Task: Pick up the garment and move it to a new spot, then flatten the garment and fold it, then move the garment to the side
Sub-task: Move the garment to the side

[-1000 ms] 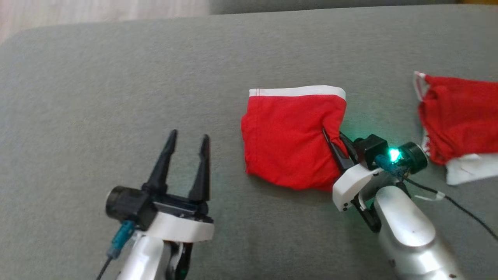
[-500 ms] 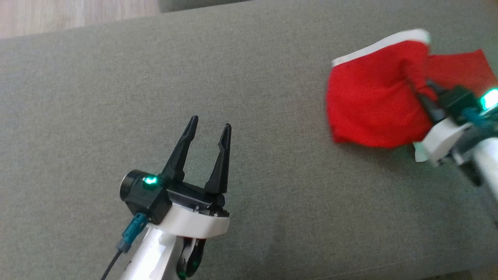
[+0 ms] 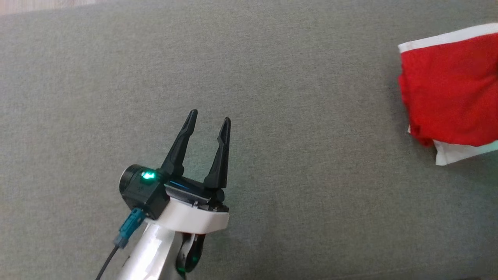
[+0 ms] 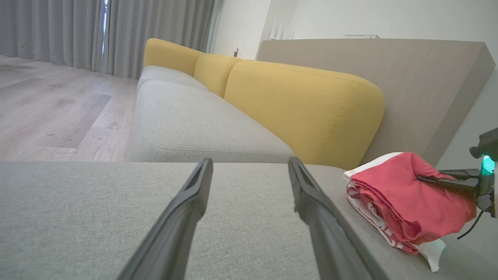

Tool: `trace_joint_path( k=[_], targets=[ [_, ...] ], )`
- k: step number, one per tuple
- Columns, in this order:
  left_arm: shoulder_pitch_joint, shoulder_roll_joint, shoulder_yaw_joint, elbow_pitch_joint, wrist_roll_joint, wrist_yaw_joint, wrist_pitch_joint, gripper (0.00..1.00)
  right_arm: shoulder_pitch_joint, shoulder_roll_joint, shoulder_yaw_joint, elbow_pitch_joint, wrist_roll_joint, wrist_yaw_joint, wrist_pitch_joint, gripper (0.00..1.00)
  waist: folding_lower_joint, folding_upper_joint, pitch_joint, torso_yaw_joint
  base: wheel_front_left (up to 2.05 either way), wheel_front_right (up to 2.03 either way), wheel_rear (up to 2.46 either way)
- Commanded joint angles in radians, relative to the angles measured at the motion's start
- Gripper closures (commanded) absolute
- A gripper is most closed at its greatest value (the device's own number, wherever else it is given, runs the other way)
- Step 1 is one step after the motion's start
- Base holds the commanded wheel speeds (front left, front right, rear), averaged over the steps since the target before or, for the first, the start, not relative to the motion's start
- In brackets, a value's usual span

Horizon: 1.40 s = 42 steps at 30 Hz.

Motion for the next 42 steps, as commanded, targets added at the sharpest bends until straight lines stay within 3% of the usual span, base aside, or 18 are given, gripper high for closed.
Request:
trace_joint_path(
  k=[1,5,16,17,18,27,31,35,42],
  targets=[
    [-0.029,0.003,0.028,-0.034,-0.003,0.001,-0.005,0.00,0.031,-0.061,-0.009,-0.007,-0.004,0.007,0.003,1.00,-0.0001,0.0000,0.006,0.005,0.00,0.00,0.00],
    [-0.030,0.003,0.035,-0.035,-0.003,-0.001,-0.005,0.00,0.045,-0.095,-0.015,0.012,-0.043,0.007,0.039,1.00,-0.0001,0.0000,0.014,0.011,0.00,0.00,0.00],
    [-0.035,0.003,0.044,-0.032,0.001,-0.005,-0.005,0.00,0.076,-0.059,-0.109,-0.032,-0.068,0.007,0.090,1.00,-0.0001,0.0000,0.030,0.015,0.00,0.00,0.00],
    [-0.035,0.003,0.045,-0.030,0.001,-0.005,-0.005,0.00,0.080,-0.053,-0.123,-0.036,-0.070,0.007,0.093,0.59,-0.0001,0.0000,0.029,0.014,0.00,0.00,0.00],
    [-0.035,0.003,0.048,-0.029,0.000,-0.006,-0.005,0.00,0.085,-0.048,-0.137,-0.042,-0.072,0.007,0.095,0.00,-0.0001,0.0000,0.028,0.014,0.00,0.00,0.00],
    [-0.031,0.003,0.060,-0.019,-0.003,-0.006,-0.005,0.00,0.110,-0.019,-0.224,-0.085,-0.092,0.007,0.114,0.00,-0.0001,0.0000,0.010,0.008,0.00,0.00,0.00],
    [-0.028,0.003,0.070,-0.019,-0.006,-0.004,-0.005,0.00,0.097,0.029,-0.300,-0.130,-0.112,0.007,0.109,0.00,-0.0001,0.0000,-0.014,0.006,0.00,0.00,0.00],
    [-0.014,0.003,0.091,-0.021,-0.003,0.001,-0.005,0.00,0.082,0.131,-0.383,-0.215,-0.117,0.007,0.079,0.00,-0.0001,0.0000,-0.051,0.006,0.00,0.00,0.00],
    [0.027,0.003,0.152,-0.043,-0.014,0.001,-0.005,0.00,0.102,0.364,-0.469,-0.368,-0.061,0.007,0.009,0.00,-0.0001,0.0000,-0.122,0.015,0.00,0.00,0.00]
  ],
)
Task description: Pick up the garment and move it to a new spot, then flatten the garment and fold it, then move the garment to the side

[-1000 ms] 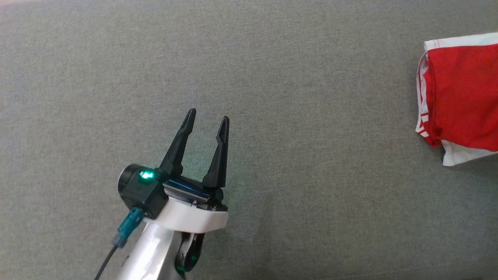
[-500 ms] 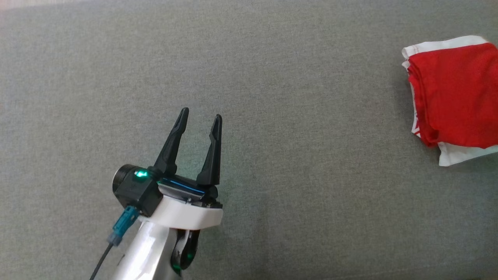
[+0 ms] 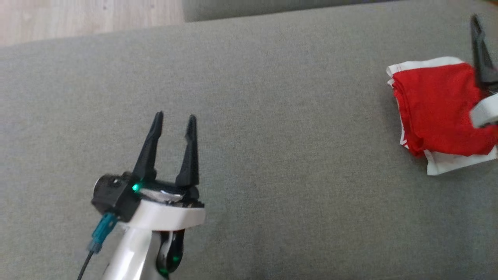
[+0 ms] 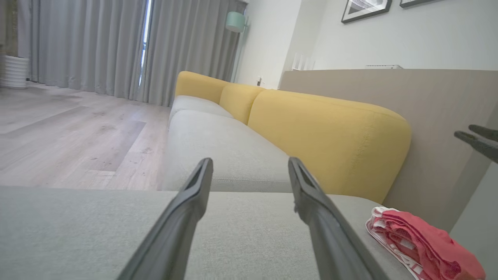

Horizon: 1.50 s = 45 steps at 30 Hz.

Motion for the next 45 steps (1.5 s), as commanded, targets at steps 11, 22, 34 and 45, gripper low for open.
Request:
trace_joint_path(
  k=[11,22,34,45],
  targets=[
    [0.085,0.003,0.115,-0.017,-0.008,-0.019,-0.005,0.00,0.222,0.362,-0.029,-0.107,0.055,0.007,-0.151,0.00,0.0001,0.0000,-0.105,0.048,0.00,0.00,0.00],
    [0.162,0.003,0.154,0.036,-0.049,-0.035,-0.005,0.00,0.397,0.413,0.065,0.034,0.200,0.007,-0.268,0.00,0.0001,0.0000,-0.149,0.060,0.00,0.00,0.00],
    [0.178,0.003,0.163,0.035,-0.093,-0.043,-0.005,0.00,0.402,0.414,0.063,0.023,0.223,0.007,-0.274,0.00,0.0001,0.0000,-0.162,0.062,0.00,0.00,0.00],
    [0.178,0.003,0.167,0.022,-0.106,-0.036,-0.005,0.00,0.409,0.414,0.060,0.007,0.215,0.007,-0.274,0.00,0.0001,0.0000,-0.159,0.065,0.00,0.00,0.00]
  ],
)
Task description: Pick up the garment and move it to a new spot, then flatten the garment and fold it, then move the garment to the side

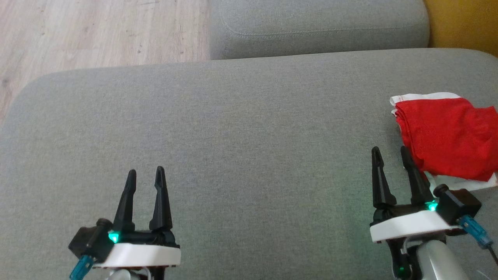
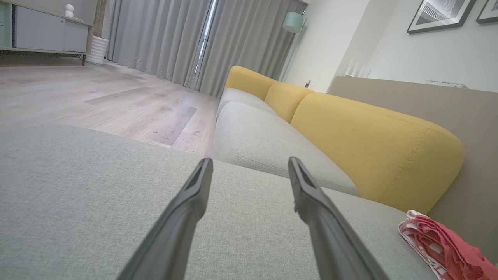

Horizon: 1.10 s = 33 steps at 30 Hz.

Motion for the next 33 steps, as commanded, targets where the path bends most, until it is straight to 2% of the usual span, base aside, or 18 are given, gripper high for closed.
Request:
trace_joint_path(
  k=[1,20,21,25,33],
  targets=[
    [-0.026,0.002,0.037,-0.039,-0.007,0.000,-0.005,0.00,-0.021,-0.004,0.020,-0.038,-0.004,0.007,-0.011,0.00,-0.0001,0.0000,0.000,0.001,0.00,0.00,0.00],
    [-0.025,0.002,0.040,-0.055,-0.010,0.014,-0.005,0.00,-0.023,-0.004,0.020,-0.036,-0.004,0.007,-0.011,0.00,-0.0001,0.0000,-0.004,0.008,0.00,0.00,0.00],
    [0.006,0.000,0.008,-0.021,0.000,0.011,0.000,1.00,0.000,0.000,-0.001,0.000,-0.001,0.000,0.000,1.00,-0.0001,0.0000,-0.004,0.009,0.00,0.00,0.00],
    [0.023,0.000,0.008,0.032,-0.003,0.013,0.001,1.00,0.017,0.001,0.002,0.052,0.003,0.000,0.002,1.00,0.0000,0.0000,-0.005,0.009,0.00,0.00,0.00],
    [0.017,0.003,0.020,0.035,-0.073,0.012,0.018,1.00,0.014,-0.004,-0.004,0.048,0.082,0.000,0.018,1.00,0.0000,0.0000,-0.006,0.007,0.00,0.00,0.00]
  ],
)
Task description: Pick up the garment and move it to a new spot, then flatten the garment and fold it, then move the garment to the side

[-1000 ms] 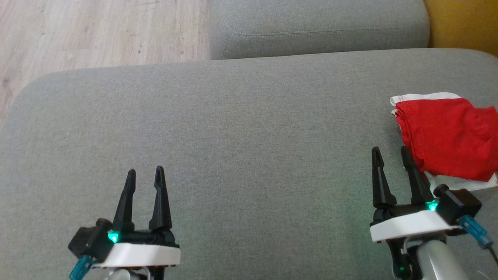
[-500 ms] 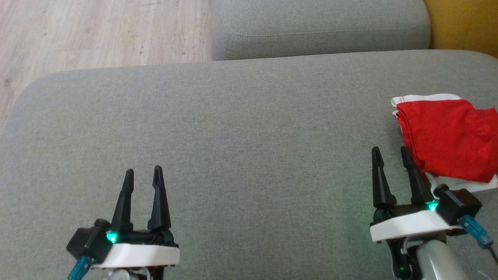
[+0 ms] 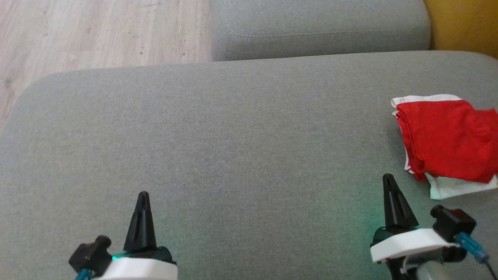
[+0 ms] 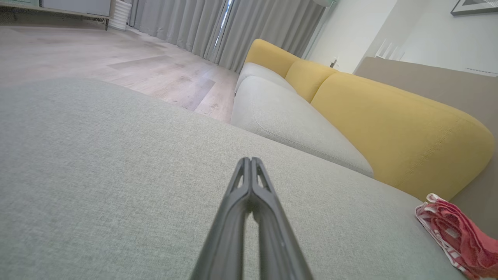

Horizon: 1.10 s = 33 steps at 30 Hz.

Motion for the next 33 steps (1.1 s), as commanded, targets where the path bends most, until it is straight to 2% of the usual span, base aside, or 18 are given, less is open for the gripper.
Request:
trace_joint_path(
  k=[1,33],
  targets=[
    [-0.036,0.004,0.011,-0.030,-0.020,-0.002,0.002,1.00,-0.045,-0.005,-0.005,-0.034,0.025,0.001,0.006,1.00,0.0000,-0.0001,0.000,0.000,0.00,0.00,0.00],
    [-0.070,0.014,0.070,-0.013,-0.333,-0.012,0.086,1.00,-0.064,-0.019,-0.041,-0.043,0.377,0.003,0.085,1.00,0.0000,-0.0001,-0.006,-0.011,0.00,0.00,0.00]
  ],
)
